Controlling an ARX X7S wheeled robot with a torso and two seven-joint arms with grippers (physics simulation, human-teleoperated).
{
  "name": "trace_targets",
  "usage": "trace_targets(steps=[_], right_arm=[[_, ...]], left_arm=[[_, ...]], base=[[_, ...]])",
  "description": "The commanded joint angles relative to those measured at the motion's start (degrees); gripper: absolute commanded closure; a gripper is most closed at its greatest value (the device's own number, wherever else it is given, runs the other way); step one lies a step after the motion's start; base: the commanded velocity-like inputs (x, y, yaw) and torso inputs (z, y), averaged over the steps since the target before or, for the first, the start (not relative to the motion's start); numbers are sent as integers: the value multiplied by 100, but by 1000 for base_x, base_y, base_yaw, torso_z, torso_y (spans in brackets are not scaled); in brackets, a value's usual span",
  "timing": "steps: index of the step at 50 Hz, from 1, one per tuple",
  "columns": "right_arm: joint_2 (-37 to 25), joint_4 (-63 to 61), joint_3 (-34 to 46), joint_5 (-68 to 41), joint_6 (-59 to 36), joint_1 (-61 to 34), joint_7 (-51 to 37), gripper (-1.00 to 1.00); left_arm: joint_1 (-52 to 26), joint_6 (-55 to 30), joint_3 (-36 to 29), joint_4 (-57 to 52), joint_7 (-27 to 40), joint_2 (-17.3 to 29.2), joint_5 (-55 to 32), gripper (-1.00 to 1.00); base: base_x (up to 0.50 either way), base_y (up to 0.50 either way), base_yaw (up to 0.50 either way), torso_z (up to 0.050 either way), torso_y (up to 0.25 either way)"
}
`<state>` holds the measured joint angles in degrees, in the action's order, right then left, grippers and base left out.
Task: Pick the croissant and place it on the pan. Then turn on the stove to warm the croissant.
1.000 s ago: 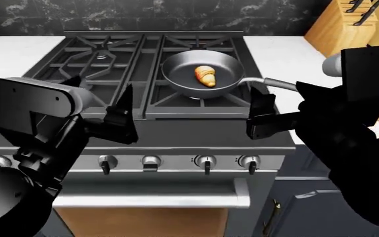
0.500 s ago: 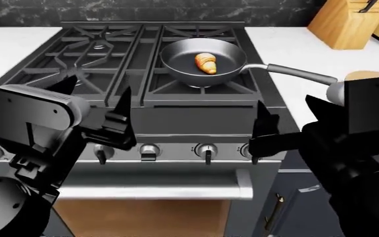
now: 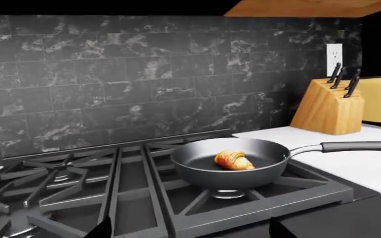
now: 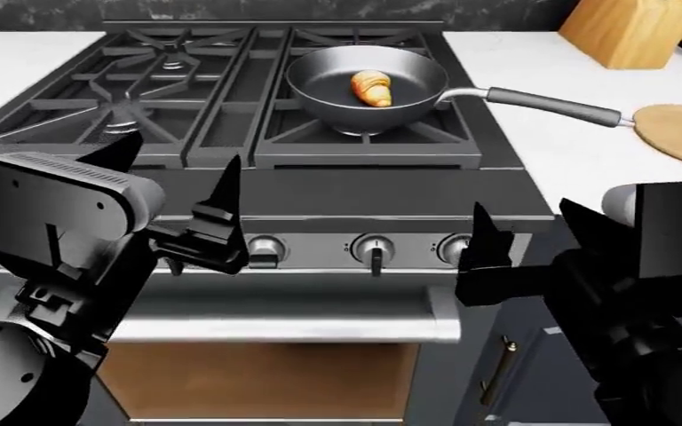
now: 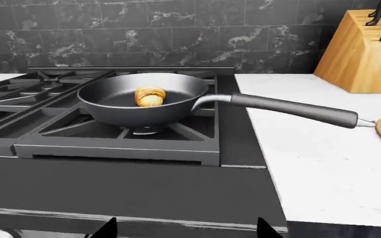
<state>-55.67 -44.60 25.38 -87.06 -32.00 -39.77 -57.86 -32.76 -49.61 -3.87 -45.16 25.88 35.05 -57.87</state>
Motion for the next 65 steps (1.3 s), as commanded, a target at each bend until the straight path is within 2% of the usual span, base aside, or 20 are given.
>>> trace_targets(steps=[1, 47, 65], right_arm=[[-32, -36, -52, -8, 160, 240, -47, -100], [4, 63, -26, -166, 144, 217, 29, -100], [250, 387, 210, -69, -210, -218, -11, -100]], left_arm=[[-13, 9, -5, -28, 15, 6, -71, -100], [44, 185, -104, 97, -36, -32, -41, -100], [110, 324, -90, 248, -97, -60, 12, -100]], base=[[0, 0, 0, -50, 0], [0, 0, 0, -50, 0], [0, 0, 0, -1, 0]])
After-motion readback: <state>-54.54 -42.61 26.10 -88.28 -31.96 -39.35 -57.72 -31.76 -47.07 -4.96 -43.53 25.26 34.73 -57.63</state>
